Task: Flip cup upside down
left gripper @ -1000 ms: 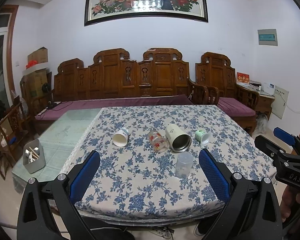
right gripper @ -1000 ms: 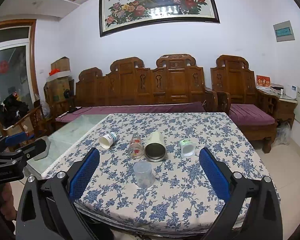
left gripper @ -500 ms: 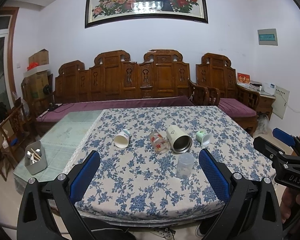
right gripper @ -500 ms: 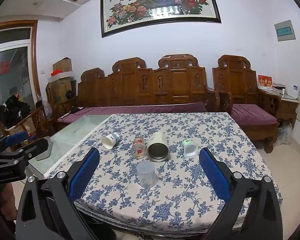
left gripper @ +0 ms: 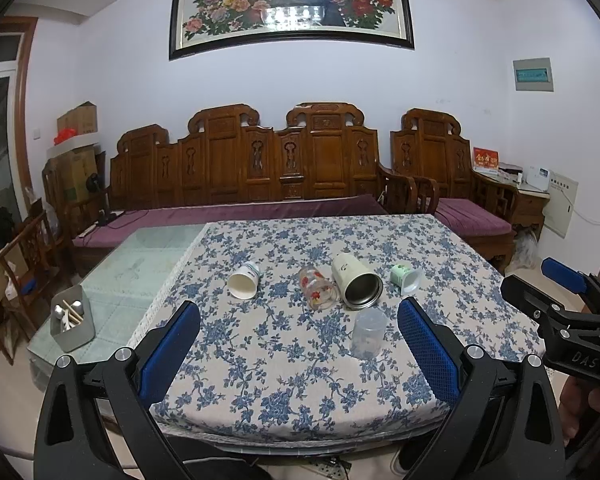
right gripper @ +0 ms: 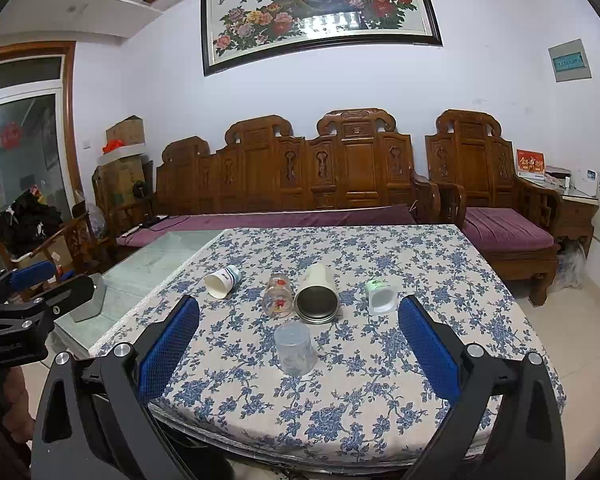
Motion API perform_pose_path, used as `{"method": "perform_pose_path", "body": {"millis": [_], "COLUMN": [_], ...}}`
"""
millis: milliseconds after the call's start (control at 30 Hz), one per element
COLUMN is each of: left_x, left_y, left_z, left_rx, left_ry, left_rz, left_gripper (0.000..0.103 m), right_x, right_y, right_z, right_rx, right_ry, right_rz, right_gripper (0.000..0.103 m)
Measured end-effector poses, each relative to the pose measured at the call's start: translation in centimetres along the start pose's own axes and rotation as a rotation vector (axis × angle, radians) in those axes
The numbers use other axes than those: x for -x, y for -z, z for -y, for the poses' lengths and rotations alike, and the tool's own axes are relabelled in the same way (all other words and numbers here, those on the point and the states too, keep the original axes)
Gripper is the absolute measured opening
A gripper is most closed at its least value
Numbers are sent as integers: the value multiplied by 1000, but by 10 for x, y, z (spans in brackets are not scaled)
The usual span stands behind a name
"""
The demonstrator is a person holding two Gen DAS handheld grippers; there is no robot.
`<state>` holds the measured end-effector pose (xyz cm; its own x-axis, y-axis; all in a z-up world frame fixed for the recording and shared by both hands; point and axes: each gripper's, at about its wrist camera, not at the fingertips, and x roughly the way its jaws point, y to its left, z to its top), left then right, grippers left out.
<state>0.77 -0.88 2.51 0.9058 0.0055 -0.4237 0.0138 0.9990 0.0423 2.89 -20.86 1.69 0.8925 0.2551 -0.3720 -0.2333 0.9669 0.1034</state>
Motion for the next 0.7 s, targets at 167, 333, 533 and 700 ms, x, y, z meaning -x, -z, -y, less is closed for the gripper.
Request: {"method": "perform_pose_path", "body": {"millis": [167,333,533,700], "left_x": [0,0,1,2], "left_y": [0,1,-2,-3], "left_z": [0,0,0,-1], "left_rx": [0,0,-1,-2], "left_ry": [0,0,-3,-4], "left_rz": [0,1,2,3], "left_gripper": [95,95,95,95], "right_x": [0,0,0,0], "right_y": [0,0,1,1], "right_z": [0,0,0,0], "right_rx": [0,-1,0,-1], "right_ry": [1,0,0,0], "right_rz": [1,0,0,-1], "right_gripper": [100,100,100,100]}}
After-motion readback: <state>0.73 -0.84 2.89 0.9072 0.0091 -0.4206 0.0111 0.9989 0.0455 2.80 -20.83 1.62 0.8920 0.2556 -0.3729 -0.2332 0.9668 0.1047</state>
